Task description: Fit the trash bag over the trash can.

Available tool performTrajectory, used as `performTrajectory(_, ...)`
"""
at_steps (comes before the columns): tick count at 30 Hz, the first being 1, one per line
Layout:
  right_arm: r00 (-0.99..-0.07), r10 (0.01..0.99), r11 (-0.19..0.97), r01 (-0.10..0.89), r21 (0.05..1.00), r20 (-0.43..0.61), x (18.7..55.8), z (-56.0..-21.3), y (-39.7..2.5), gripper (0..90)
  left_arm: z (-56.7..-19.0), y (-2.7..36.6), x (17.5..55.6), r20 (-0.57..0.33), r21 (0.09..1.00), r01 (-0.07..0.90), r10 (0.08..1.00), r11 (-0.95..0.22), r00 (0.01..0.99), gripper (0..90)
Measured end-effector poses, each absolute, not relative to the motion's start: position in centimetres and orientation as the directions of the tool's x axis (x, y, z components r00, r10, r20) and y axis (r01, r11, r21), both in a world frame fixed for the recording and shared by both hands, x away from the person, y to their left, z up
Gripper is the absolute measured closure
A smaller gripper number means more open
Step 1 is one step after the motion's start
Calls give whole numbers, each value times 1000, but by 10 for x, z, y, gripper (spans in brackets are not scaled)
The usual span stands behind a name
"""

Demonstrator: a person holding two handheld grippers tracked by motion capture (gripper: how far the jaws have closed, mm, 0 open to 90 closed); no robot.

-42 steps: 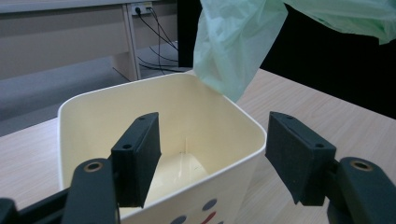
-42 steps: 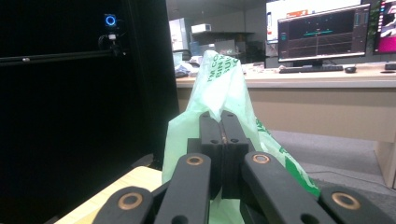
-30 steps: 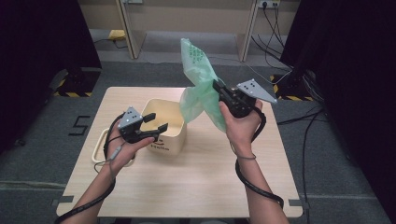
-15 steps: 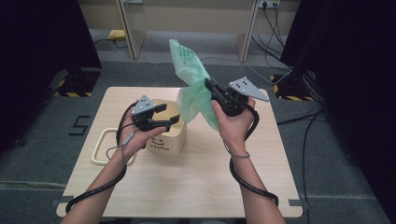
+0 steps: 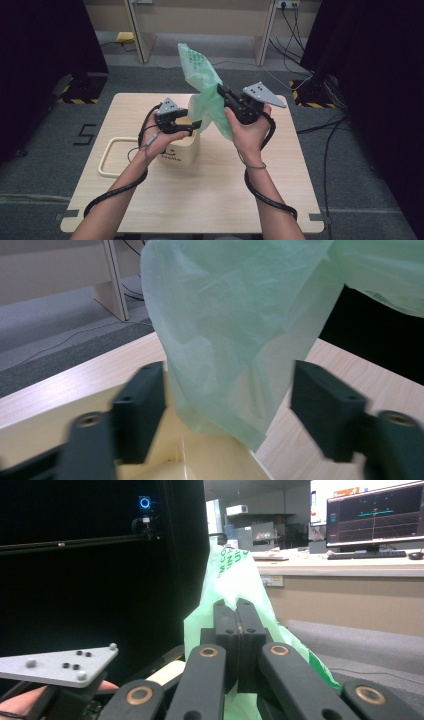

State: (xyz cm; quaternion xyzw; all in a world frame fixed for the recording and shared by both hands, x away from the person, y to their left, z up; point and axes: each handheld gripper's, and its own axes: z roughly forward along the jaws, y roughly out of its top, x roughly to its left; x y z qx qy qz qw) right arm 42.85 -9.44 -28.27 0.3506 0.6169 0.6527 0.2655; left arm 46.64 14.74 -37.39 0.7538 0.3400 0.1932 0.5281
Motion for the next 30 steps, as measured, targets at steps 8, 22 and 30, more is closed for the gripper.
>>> performTrajectory(8, -618, 774, -102, 88, 991, 135, 428, -281, -94, 900, -363, 149, 469, -92, 930, 321, 734, -177, 673, 774)
performTrajectory(22, -634, 760, -92, 115, 989, 144, 432, -289, -85, 900, -326, 197, 465, -82, 975, 216, 822, -51, 564, 899)
performTrajectory(30, -662, 736, -47, 156, 987, 140, 439, -303, -66, 900, -306, 225, 462, -86, 991, 134, 863, 21, 499, 900)
